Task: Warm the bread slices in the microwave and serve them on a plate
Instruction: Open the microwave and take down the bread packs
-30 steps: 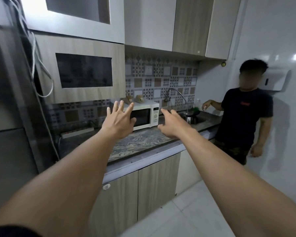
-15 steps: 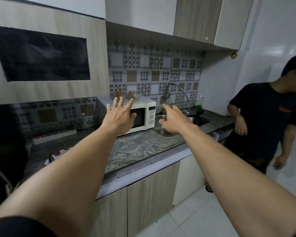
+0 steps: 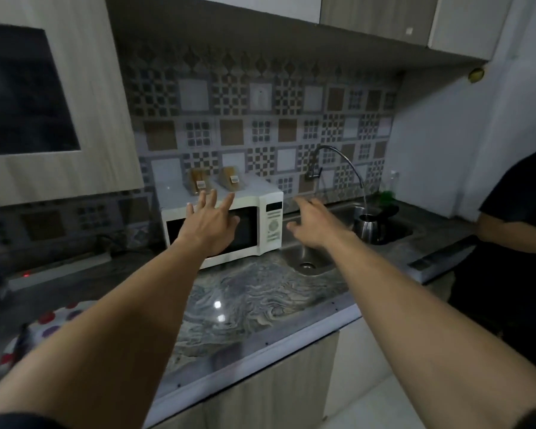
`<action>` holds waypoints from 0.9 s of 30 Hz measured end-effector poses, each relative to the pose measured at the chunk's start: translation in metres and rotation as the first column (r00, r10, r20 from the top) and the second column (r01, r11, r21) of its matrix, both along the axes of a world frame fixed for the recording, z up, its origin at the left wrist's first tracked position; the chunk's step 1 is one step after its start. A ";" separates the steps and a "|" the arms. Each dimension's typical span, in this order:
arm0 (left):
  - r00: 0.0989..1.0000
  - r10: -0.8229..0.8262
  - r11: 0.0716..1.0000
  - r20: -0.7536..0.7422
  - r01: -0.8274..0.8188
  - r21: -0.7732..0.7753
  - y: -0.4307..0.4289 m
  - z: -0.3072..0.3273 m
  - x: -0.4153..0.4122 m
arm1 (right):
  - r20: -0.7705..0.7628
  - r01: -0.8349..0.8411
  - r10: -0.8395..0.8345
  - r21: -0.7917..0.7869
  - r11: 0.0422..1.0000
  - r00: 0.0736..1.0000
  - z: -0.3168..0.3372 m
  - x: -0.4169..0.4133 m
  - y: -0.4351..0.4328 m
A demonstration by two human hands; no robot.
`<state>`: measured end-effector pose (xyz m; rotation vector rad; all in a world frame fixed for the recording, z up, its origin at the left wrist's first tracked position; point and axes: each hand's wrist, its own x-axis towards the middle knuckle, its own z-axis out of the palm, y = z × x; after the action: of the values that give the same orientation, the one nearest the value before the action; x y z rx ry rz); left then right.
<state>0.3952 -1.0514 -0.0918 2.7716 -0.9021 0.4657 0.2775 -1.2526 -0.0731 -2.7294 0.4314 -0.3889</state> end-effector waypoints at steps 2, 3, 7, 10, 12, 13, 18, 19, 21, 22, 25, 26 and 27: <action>0.999 0.037 0.999 -0.014 -0.037 0.002 -0.023 -0.002 0.024 | -0.009 -0.021 0.021 -0.005 1.000 1.000 -0.001 0.030 -0.031; 0.998 0.056 0.998 -0.017 -0.056 -0.002 -0.033 -0.003 0.037 | -0.011 -0.032 0.032 -0.014 0.999 0.999 0.000 0.045 -0.045; 0.997 0.070 0.997 0.019 -0.070 -0.032 -0.072 -0.014 0.076 | -0.013 -0.087 0.087 -0.006 0.996 0.996 -0.010 0.104 -0.089; 0.995 0.102 0.994 -0.009 -0.103 -0.041 -0.095 -0.029 0.102 | -0.036 -0.137 0.137 0.007 0.991 0.990 -0.024 0.146 -0.113; 0.989 0.137 0.989 -0.055 -0.140 -0.052 -0.112 -0.040 0.126 | -0.051 -0.164 0.165 0.022 0.986 0.985 -0.031 0.180 -0.129; 0.986 0.144 0.988 -0.082 -0.149 -0.052 -0.119 -0.046 0.137 | -0.054 -0.173 0.174 0.024 0.985 0.983 -0.034 0.195 -0.135; 0.957 0.106 0.976 -0.271 -0.152 -0.157 -0.157 -0.090 0.195 | -0.052 -0.206 0.206 0.012 0.979 0.977 -0.057 0.270 -0.160; 0.948 0.093 0.971 -0.304 -0.154 -0.184 -0.164 -0.100 0.207 | -0.059 -0.216 0.216 0.006 0.976 0.975 -0.061 0.285 -0.162; 0.926 0.063 0.960 -0.373 -0.158 -0.230 -0.178 -0.115 0.226 | -0.078 -0.238 0.237 -0.001 0.971 0.968 -0.069 0.310 -0.166; 0.912 0.057 0.951 -0.407 -0.174 -0.257 -0.186 -0.120 0.235 | -0.085 -0.247 0.246 -0.006 0.969 0.966 -0.072 0.321 -0.168; 0.862 0.042 0.907 -0.504 -0.244 -0.342 -0.211 -0.132 0.265 | -0.068 -0.274 0.270 -0.053 0.960 0.961 -0.081 0.357 -0.178; 0.844 0.041 0.897 -0.534 -0.267 -0.352 -0.219 -0.136 0.271 | -0.060 -0.291 0.287 -0.074 0.954 0.956 -0.084 0.366 -0.181; 0.829 0.043 0.888 -0.558 -0.287 -0.358 -0.226 -0.140 0.276 | -0.059 -0.310 0.306 -0.095 0.946 0.950 -0.087 0.373 -0.185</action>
<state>0.6714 -1.2775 -0.2317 2.3674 -0.3587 -0.1011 0.6505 -1.4374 -0.1600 -2.8460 -0.0101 -0.2743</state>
